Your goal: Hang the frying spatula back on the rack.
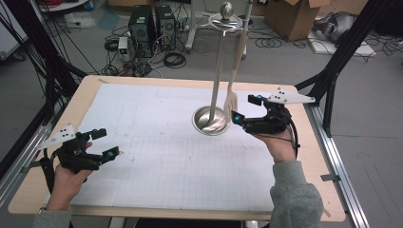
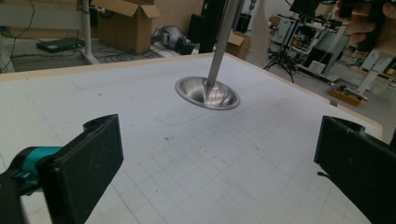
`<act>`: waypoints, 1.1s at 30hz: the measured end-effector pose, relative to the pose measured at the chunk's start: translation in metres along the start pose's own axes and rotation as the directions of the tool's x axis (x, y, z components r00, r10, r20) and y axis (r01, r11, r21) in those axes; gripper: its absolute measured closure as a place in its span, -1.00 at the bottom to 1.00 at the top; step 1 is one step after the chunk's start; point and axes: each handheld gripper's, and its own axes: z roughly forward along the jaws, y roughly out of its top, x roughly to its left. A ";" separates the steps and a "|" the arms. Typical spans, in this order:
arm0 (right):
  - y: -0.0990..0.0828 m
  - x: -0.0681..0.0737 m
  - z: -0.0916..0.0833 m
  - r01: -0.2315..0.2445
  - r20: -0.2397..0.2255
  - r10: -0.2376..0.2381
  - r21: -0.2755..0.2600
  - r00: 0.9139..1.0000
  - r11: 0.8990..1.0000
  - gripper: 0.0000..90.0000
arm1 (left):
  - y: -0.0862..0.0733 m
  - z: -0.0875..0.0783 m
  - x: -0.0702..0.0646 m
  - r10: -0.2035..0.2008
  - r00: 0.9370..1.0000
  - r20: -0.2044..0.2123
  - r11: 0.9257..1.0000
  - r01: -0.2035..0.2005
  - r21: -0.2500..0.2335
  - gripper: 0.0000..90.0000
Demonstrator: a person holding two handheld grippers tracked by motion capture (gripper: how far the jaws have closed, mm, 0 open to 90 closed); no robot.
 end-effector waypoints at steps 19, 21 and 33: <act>-0.058 -0.002 -0.040 -0.049 0.012 0.050 -0.034 0.999 0.998 -0.75 | 0.001 0.002 -0.006 0.004 1.000 0.007 1.000 -0.004 -0.021 -0.96; -0.063 -0.003 -0.045 -0.051 0.017 0.052 -0.037 0.999 0.998 -0.75 | 0.001 0.003 -0.006 0.010 1.000 0.010 1.000 -0.010 -0.016 -0.96; -0.093 -0.011 -0.068 -0.036 0.054 0.036 0.007 0.998 0.999 -0.75 | -0.004 0.004 -0.008 0.025 0.999 0.025 0.999 -0.024 -0.030 -0.96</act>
